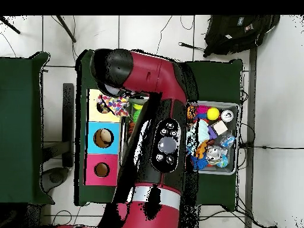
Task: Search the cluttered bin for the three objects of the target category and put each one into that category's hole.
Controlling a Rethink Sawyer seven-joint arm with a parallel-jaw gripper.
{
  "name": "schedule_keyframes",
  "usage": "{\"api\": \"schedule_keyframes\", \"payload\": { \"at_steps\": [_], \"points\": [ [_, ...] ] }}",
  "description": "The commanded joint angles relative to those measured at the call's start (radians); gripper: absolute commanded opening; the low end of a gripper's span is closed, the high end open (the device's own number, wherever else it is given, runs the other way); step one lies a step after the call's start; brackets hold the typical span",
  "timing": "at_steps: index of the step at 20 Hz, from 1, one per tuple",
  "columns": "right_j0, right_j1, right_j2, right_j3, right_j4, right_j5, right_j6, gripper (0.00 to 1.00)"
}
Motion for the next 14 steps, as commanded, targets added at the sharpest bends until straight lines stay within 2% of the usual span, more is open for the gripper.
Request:
{"api": "schedule_keyframes", "payload": {
  "at_steps": [1, 2, 6, 14],
  "points": [
    [-0.032, -0.015, 0.089, 0.156, -0.060, -0.066, -0.039, 0.00],
    [-0.035, -0.021, 0.098, 0.166, -0.065, -0.071, -0.039, 1.00],
    [-0.048, -0.025, 0.124, 0.183, -0.066, -0.080, -0.071, 1.00],
    [-0.052, -0.046, 0.137, 0.261, -0.101, -0.187, -0.080, 1.00]
  ]
}}
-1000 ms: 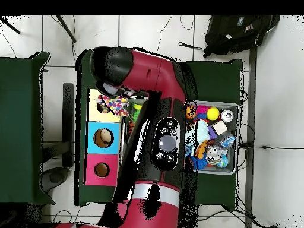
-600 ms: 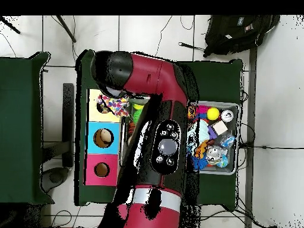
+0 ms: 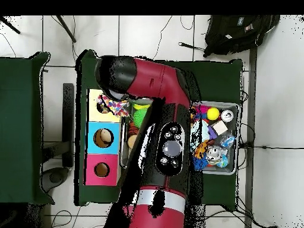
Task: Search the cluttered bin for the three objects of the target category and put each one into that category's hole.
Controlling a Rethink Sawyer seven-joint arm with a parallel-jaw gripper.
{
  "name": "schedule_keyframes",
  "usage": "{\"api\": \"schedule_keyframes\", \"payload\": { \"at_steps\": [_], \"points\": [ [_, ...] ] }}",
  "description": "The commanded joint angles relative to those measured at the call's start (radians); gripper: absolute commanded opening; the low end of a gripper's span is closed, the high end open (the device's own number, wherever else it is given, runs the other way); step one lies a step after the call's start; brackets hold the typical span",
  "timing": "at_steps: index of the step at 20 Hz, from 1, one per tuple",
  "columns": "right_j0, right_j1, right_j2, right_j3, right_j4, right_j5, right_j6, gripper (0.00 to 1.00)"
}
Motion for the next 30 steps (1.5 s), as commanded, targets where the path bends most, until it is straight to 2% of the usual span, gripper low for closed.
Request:
{"api": "schedule_keyframes", "payload": {
  "at_steps": [1, 6, 11, 20, 23, 24, 30],
  "points": [
    [-0.034, -0.020, 0.111, 0.204, -0.068, -0.136, -0.079, 1.00],
    [-0.032, -0.033, 0.115, 0.227, -0.083, -0.162, -0.072, 1.00],
    [-0.043, -0.027, 0.132, 0.213, -0.092, -0.151, -0.065, 1.00],
    [-0.076, -0.034, 0.190, 0.283, -0.096, -0.226, -0.074, 1.00],
    [-0.072, -0.039, 0.187, 0.294, -0.104, -0.241, -0.049, 1.00],
    [-0.077, -0.043, 0.195, 0.303, -0.104, -0.254, -0.031, 0.00],
    [-0.091, -0.050, 0.211, 0.322, -0.112, -0.271, -0.040, 0.00]
  ]
}}
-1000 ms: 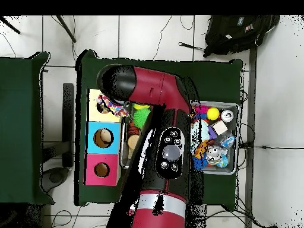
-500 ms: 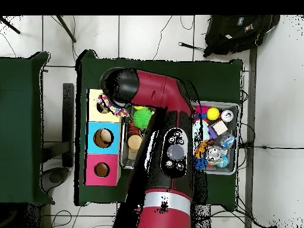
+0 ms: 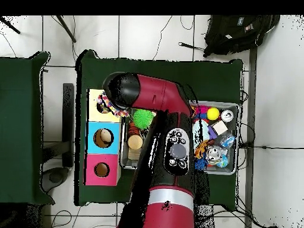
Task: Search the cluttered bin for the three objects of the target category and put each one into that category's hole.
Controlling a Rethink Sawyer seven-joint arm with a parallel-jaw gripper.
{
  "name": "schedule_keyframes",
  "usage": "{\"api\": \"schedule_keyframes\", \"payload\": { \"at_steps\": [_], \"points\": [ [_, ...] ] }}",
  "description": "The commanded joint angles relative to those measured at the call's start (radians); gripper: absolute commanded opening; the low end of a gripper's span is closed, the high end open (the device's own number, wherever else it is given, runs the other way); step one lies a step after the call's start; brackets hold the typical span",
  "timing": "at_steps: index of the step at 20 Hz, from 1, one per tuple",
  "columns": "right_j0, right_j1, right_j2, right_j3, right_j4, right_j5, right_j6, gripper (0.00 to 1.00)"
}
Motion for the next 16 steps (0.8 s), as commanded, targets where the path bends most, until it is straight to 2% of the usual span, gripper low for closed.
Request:
{"api": "schedule_keyframes", "payload": {
  "at_steps": [1, 9, 16],
  "points": [
    [-0.047, -0.015, 0.115, 0.166, -0.040, -0.070, -0.044, 0.00],
    [-0.074, -0.043, 0.158, 0.229, -0.051, -0.102, -0.066, 0.00],
    [-0.086, -0.057, 0.197, 0.274, -0.036, -0.087, -0.040, 0.00]
  ]
}}
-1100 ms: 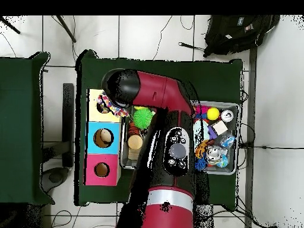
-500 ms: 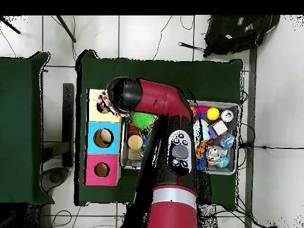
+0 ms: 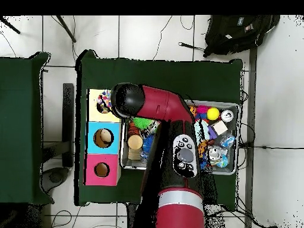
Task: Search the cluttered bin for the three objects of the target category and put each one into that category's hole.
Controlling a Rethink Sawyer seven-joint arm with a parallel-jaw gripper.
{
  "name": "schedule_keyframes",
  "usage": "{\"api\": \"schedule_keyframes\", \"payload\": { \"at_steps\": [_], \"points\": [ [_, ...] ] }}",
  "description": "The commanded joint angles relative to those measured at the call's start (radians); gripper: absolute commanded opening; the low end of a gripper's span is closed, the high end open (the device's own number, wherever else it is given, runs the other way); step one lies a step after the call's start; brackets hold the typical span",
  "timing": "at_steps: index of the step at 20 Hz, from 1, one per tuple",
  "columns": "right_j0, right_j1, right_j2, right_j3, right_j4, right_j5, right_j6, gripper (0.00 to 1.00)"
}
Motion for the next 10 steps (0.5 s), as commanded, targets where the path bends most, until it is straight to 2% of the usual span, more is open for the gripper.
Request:
{"api": "schedule_keyframes", "payload": {
  "at_steps": [1, 6, 10],
  "points": [
    [-0.024, -0.019, 0.111, 0.146, -0.025, -0.036, -0.024, 0.00],
    [-0.013, -0.023, 0.122, 0.164, -0.011, -0.035, 0.014, 0.00],
    [-0.002, -0.020, 0.128, 0.180, -0.015, -0.071, 0.039, 0.00]
  ]
}}
